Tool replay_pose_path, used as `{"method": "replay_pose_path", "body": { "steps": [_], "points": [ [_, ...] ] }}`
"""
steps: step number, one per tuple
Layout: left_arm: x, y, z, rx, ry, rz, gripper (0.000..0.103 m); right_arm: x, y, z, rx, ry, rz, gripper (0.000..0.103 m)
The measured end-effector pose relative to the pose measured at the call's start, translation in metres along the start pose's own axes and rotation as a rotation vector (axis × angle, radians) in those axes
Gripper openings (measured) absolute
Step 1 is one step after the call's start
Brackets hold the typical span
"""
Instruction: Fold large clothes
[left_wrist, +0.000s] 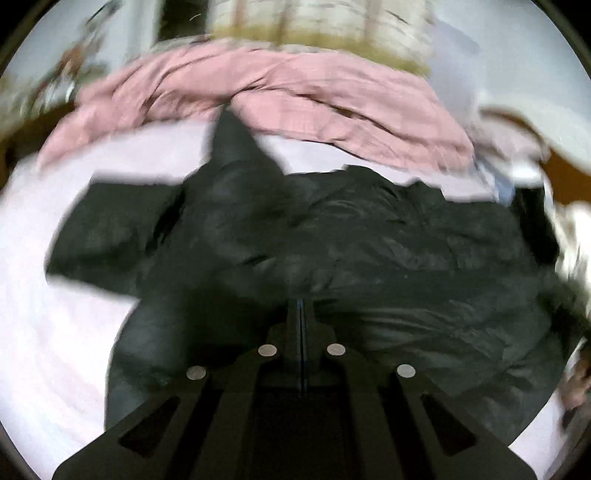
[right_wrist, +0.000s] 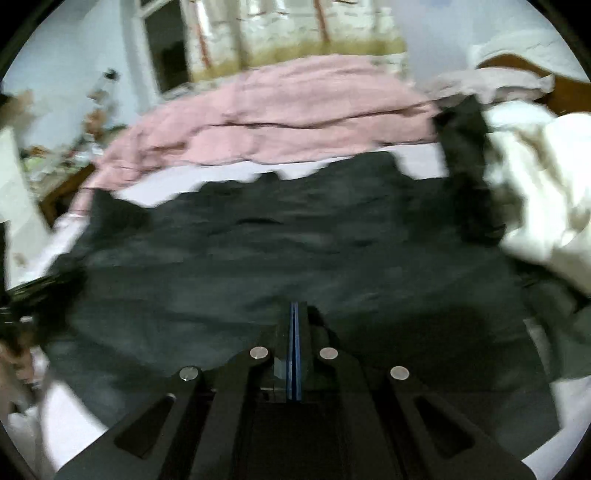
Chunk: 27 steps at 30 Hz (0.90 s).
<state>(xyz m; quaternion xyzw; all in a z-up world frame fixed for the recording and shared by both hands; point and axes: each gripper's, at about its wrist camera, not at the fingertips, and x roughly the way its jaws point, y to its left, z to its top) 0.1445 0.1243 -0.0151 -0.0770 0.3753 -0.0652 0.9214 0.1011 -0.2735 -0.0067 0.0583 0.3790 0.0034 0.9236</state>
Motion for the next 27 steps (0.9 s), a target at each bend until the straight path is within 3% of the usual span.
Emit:
{"method": "replay_pose_path", "body": {
  "steps": [3, 4, 8, 14, 18, 20, 22, 24, 27],
  "points": [
    [-0.004, 0.018, -0.014, -0.065, -0.027, -0.011, 0.001, 0.008, -0.037, -0.004, 0.159, 0.052, 0.028, 0.000],
    [-0.006, 0.021, -0.019, -0.071, -0.037, 0.000, 0.001, 0.007, -0.049, -0.005, 0.200, 0.053, -0.002, 0.000],
    [-0.015, 0.029, -0.025, -0.104, -0.059, 0.039, 0.002, 0.008, -0.061, 0.001, 0.188, 0.059, -0.076, 0.000],
    [-0.035, 0.053, -0.022, -0.160, -0.123, 0.112, 0.004, 0.005, -0.066, -0.001, 0.213, 0.037, -0.088, 0.000],
    [-0.050, 0.087, -0.005, -0.234, -0.162, 0.159, 0.030, -0.015, -0.067, 0.001, 0.226, -0.048, -0.072, 0.000],
    [-0.053, 0.102, 0.006, -0.252, -0.176, 0.190, 0.036, -0.025, -0.066, 0.004, 0.216, -0.098, -0.052, 0.002],
    [-0.043, 0.118, 0.022, -0.261, -0.123, 0.191, 0.055, -0.030, -0.062, 0.005, 0.197, -0.141, -0.029, 0.003],
    [-0.031, 0.134, 0.031, -0.277, -0.092, 0.165, 0.056, -0.027, -0.060, 0.003, 0.196, -0.145, -0.023, 0.003],
    [-0.022, 0.147, 0.030, -0.277, -0.134, 0.255, 0.055, -0.021, -0.061, 0.003, 0.230, -0.122, 0.016, 0.003]
  ]
}}
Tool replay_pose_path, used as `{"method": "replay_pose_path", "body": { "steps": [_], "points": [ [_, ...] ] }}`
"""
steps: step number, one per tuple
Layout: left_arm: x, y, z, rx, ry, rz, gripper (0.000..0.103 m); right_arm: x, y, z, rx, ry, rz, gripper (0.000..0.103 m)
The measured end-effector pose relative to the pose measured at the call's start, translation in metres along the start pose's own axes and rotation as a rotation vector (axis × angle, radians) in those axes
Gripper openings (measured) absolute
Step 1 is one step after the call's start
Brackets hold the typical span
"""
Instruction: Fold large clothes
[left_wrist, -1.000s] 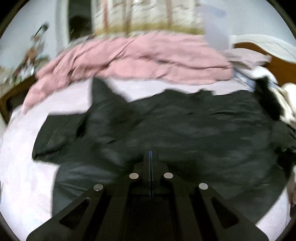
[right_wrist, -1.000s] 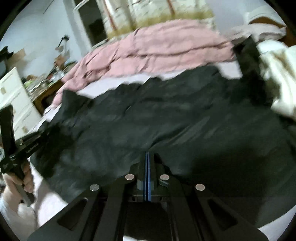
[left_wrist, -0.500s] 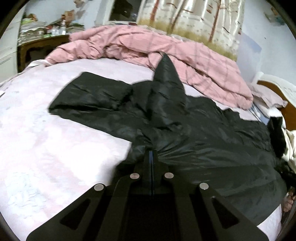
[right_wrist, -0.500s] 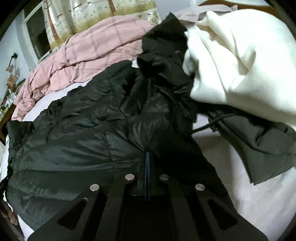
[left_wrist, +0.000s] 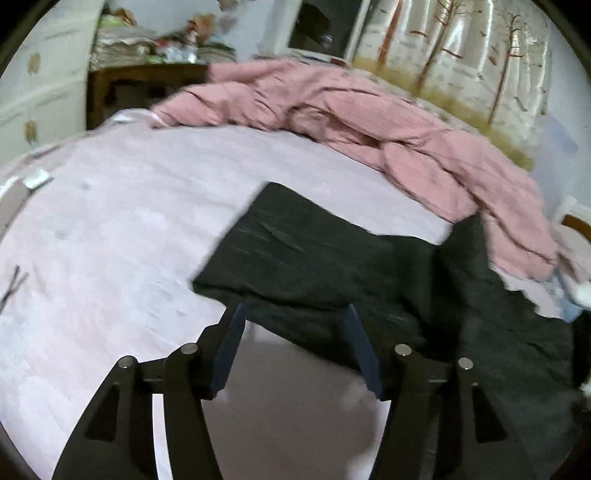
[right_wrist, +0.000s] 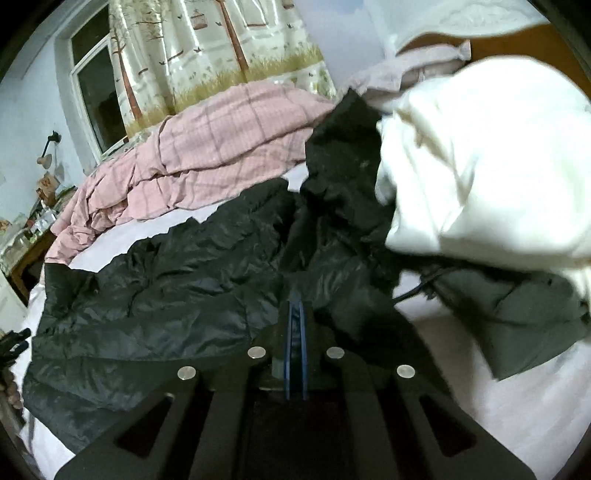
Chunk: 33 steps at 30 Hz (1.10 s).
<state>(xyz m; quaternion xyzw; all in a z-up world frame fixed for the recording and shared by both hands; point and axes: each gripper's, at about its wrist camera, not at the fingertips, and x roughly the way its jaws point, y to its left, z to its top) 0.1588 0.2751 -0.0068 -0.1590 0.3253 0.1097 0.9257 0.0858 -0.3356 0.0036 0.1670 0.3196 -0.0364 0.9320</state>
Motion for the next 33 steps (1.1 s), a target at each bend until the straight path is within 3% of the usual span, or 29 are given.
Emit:
{"method": "replay_pose_path", "body": {
  "steps": [2, 4, 5, 6, 8, 11, 14, 16, 19, 20, 21, 23, 26, 28, 31, 33],
  "points": [
    [0.007, -0.014, 0.001, 0.132, 0.014, 0.049, 0.055, 0.000, 0.003, 0.001, -0.006, -0.009, 0.004, 0.003],
    [0.001, -0.048, -0.002, 0.396, -0.070, 0.150, 0.055, -0.002, 0.013, 0.002, -0.056, -0.039, -0.027, 0.003],
    [-0.003, -0.061, -0.005, 0.482, -0.109, 0.157, 0.055, -0.002, 0.016, 0.002, -0.078, -0.050, -0.038, 0.003],
    [-0.004, -0.071, -0.005, 0.520, -0.109, 0.106, 0.055, -0.001, 0.019, 0.002, -0.091, -0.054, -0.044, 0.003],
    [0.006, -0.082, 0.002, 0.512, -0.067, 0.017, 0.047, 0.001, 0.022, 0.002, -0.098, -0.048, -0.036, 0.003],
    [0.038, -0.098, 0.011, 0.529, -0.017, 0.096, 0.047, 0.000, 0.021, 0.000, -0.095, -0.054, -0.031, 0.003],
    [0.071, -0.088, 0.013, 0.374, 0.142, 0.041, 0.047, -0.002, 0.017, 0.001, -0.077, -0.055, -0.010, 0.003],
    [0.082, -0.086, 0.007, 0.353, 0.198, 0.041, 0.047, 0.000, 0.015, 0.001, -0.069, -0.049, -0.005, 0.003],
    [0.078, -0.089, 0.005, 0.416, 0.180, 0.068, 0.045, 0.007, 0.016, 0.001, -0.075, -0.015, -0.010, 0.003],
    [0.077, -0.088, 0.005, 0.419, 0.176, 0.073, 0.036, 0.009, 0.017, 0.001, -0.078, -0.010, -0.013, 0.003],
    [0.077, -0.084, 0.005, 0.420, 0.175, 0.086, 0.034, 0.010, 0.018, 0.000, -0.082, -0.007, -0.015, 0.003],
    [0.078, -0.078, 0.006, 0.408, 0.166, 0.117, 0.020, 0.010, 0.020, 0.000, -0.088, -0.010, -0.021, 0.003],
    [0.070, -0.072, 0.012, 0.375, 0.127, 0.139, 0.013, 0.008, 0.019, 0.000, -0.081, -0.021, -0.026, 0.003],
    [0.055, -0.071, 0.016, 0.357, 0.059, 0.148, 0.012, 0.008, 0.017, 0.001, -0.072, -0.026, -0.030, 0.003],
    [0.014, -0.076, 0.030, 0.242, -0.101, 0.084, 0.012, 0.008, 0.018, 0.003, -0.063, -0.031, -0.043, 0.003],
    [-0.019, -0.084, 0.039, 0.143, -0.182, -0.040, 0.012, 0.004, 0.024, 0.008, -0.076, -0.063, -0.033, 0.003]
  ]
}}
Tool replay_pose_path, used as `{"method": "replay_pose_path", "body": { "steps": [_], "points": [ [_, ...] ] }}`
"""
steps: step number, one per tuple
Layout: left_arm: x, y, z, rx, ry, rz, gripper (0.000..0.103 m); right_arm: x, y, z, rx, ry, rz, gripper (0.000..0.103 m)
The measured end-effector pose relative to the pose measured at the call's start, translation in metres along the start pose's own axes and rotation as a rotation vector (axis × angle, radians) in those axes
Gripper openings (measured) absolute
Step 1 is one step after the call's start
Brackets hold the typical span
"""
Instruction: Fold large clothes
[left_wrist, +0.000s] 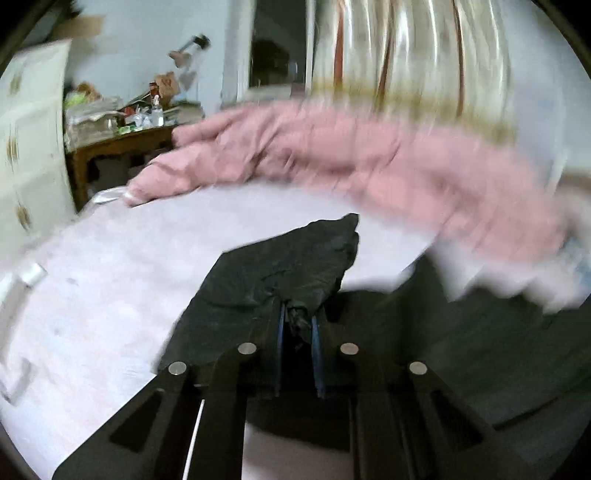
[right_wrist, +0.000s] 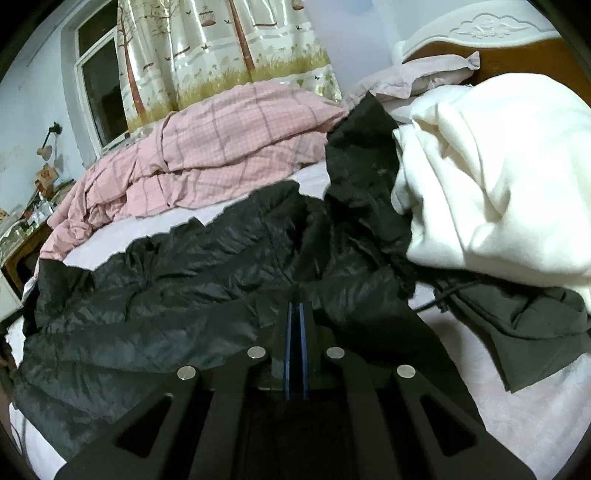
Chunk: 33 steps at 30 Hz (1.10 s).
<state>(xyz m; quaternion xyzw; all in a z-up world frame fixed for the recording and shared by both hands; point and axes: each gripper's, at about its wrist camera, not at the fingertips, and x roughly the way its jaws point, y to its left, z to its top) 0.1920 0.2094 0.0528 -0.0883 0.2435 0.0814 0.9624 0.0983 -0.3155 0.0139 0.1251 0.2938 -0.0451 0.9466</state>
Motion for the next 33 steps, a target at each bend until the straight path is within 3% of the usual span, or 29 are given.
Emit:
{"method": "replay_pose_path", "body": {
  "steps": [3, 6, 9, 12, 16, 19, 23, 27, 33],
  "points": [
    [-0.058, -0.029, 0.015, -0.075, -0.139, -0.191, 0.012, -0.011, 0.015, 0.009, -0.073, -0.086, -0.060, 0.003],
    [-0.103, -0.073, 0.019, -0.034, -0.164, -0.319, 0.012, -0.022, 0.019, 0.014, -0.059, -0.106, -0.009, 0.003],
    [-0.128, -0.118, 0.005, 0.030, -0.122, -0.444, 0.012, -0.033, 0.024, 0.019, -0.066, -0.091, 0.093, 0.003],
    [-0.133, -0.160, -0.026, 0.112, -0.105, -0.472, 0.012, -0.039, 0.030, 0.021, -0.071, -0.086, 0.132, 0.003],
    [-0.113, -0.203, -0.055, 0.076, 0.049, -0.585, 0.012, -0.043, 0.026, 0.016, 0.010, -0.045, 0.215, 0.003],
    [-0.109, -0.234, -0.071, 0.169, 0.087, -0.508, 0.012, -0.033, 0.021, 0.017, 0.046, -0.012, 0.181, 0.003],
    [-0.110, -0.248, -0.080, 0.170, 0.099, -0.547, 0.012, -0.031, 0.009, 0.023, 0.166, 0.001, 0.244, 0.003],
    [-0.114, -0.250, -0.092, 0.185, 0.110, -0.571, 0.013, -0.038, 0.010, 0.024, 0.099, -0.001, 0.160, 0.003],
    [-0.110, -0.260, -0.102, 0.179, 0.151, -0.629, 0.013, -0.047, 0.008, 0.029, 0.077, 0.033, 0.241, 0.006]
  ]
}}
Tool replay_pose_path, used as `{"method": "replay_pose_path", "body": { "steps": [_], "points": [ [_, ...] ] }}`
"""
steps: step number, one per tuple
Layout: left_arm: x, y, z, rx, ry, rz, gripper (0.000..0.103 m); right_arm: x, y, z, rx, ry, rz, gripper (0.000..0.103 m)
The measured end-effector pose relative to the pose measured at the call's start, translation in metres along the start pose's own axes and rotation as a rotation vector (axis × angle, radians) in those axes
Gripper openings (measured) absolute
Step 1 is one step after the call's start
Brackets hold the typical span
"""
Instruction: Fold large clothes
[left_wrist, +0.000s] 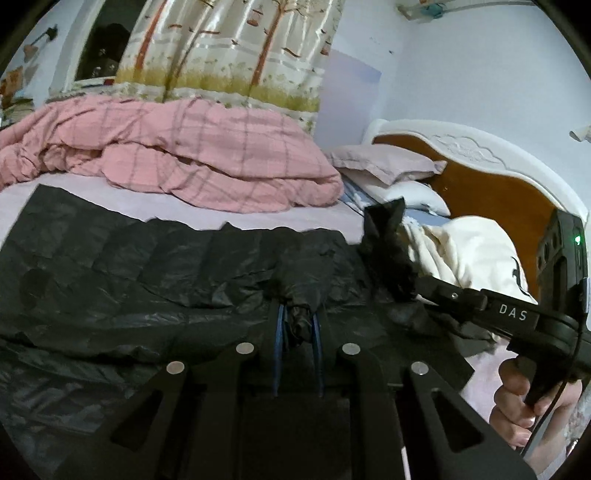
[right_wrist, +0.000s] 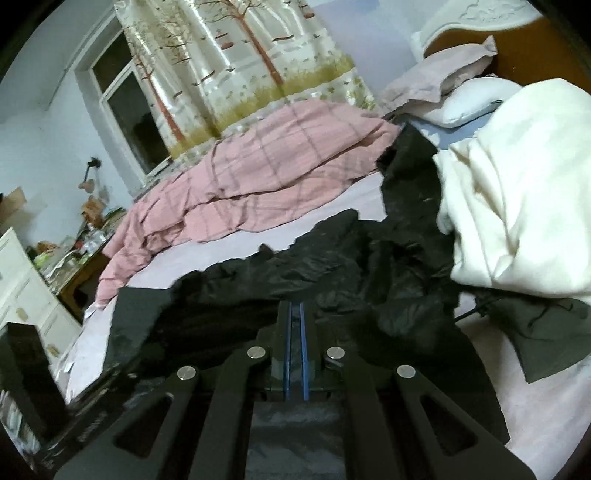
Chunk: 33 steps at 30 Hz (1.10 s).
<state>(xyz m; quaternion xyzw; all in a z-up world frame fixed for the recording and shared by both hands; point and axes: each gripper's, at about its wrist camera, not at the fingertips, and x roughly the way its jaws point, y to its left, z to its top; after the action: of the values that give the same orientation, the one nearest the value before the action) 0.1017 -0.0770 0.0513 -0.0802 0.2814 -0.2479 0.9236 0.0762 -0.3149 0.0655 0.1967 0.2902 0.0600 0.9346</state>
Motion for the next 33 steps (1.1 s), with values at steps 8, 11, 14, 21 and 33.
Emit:
{"method": "replay_pose_path", "body": {
  "steps": [8, 11, 14, 21, 33],
  "points": [
    [0.009, -0.017, -0.012, 0.051, 0.039, -0.066, 0.016, 0.007, -0.007, -0.004, 0.054, 0.040, 0.136, 0.033],
    [0.021, -0.012, -0.019, -0.010, 0.112, -0.147, 0.021, 0.010, -0.015, -0.006, 0.094, 0.057, 0.142, 0.052],
    [0.024, -0.013, -0.025, 0.006, 0.151, -0.151, 0.037, 0.010, -0.021, -0.006, 0.089, 0.058, 0.099, 0.052],
    [-0.019, -0.022, -0.009, 0.104, 0.042, -0.175, 0.070, 0.024, -0.022, -0.010, 0.097, 0.105, 0.079, 0.053],
    [-0.048, 0.047, 0.019, -0.018, -0.085, 0.000, 0.075, 0.061, 0.014, -0.049, -0.087, 0.247, 0.045, 0.056]
  ]
}}
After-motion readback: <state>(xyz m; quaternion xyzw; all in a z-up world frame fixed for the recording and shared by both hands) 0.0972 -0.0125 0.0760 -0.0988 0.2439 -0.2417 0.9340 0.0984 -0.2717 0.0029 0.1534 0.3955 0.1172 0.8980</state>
